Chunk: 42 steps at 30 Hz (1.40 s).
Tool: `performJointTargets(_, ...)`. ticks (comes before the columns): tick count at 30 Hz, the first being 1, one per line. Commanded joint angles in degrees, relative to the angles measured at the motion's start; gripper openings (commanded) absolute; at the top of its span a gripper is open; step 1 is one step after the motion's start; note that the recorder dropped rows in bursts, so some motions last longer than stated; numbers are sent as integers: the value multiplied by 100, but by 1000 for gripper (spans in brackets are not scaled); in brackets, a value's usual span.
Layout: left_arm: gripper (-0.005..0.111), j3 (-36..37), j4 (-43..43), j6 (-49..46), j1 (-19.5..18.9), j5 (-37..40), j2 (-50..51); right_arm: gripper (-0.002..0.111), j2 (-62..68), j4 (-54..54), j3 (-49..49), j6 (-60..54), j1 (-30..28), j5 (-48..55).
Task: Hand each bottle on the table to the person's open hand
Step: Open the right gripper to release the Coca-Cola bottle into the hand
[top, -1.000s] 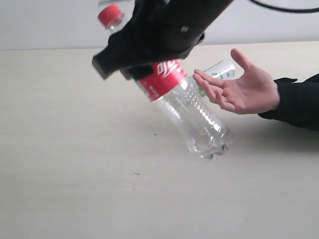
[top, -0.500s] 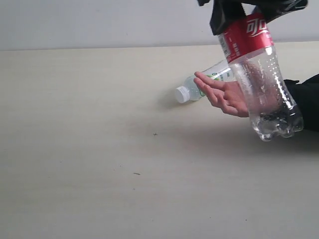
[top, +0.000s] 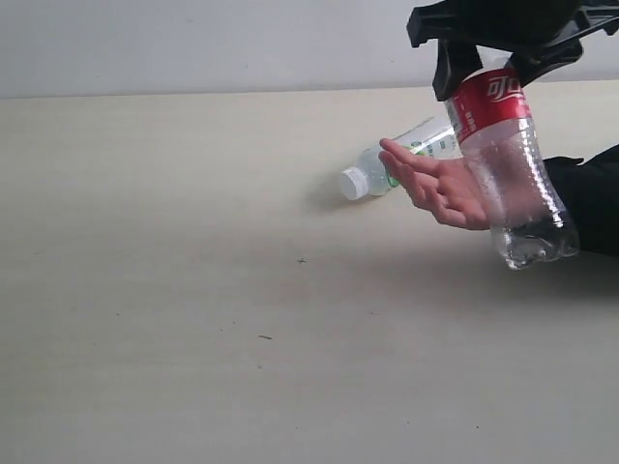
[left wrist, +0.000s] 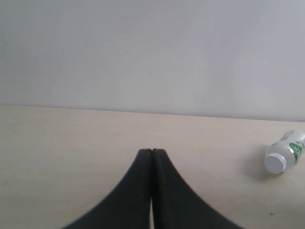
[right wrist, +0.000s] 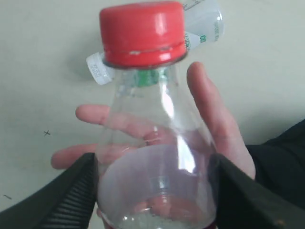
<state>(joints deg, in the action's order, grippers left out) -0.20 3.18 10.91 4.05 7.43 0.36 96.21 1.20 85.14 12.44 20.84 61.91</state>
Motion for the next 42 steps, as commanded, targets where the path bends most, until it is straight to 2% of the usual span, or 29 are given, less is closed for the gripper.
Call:
performJointTargets(1, 0, 20, -45, -7, -7, -5, -36, 0, 503, -23, 566, -78, -31, 212)
performJointTargets(11, 0, 20, -45, -7, -7, -5, -36, 0, 1353, -81, 1223, -176, -31, 577)
performJointTargets(26, 0, 20, -45, -7, -7, -5, -36, 1, 1749, 259, 1257, -176, -65, 494)
performJointTargets(28, 0, 20, -45, -7, -7, -5, -36, 10, 1749, 259, 1257, -176, -65, 384)
performJointTargets(29, 0, 20, -45, -7, -7, -5, -36, 20, 1749, 259, 1257, -176, -65, 370)
performJointTargets(35, 0, 20, -45, -7, -7, -5, -36, 60, 1749, 259, 1257, -176, -65, 346)
performJointTargets(36, 0, 20, -45, -7, -7, -5, -36, 70, 1749, 259, 1257, -176, -65, 323)
performJointTargets(38, 0, 20, -45, -7, -7, -5, -36, 76, 1749, 259, 1257, -176, -65, 291)
performJointTargets(42, 0, 20, -45, -7, -7, -5, -36, 76, 1749, 304, 1257, -176, -65, 200)
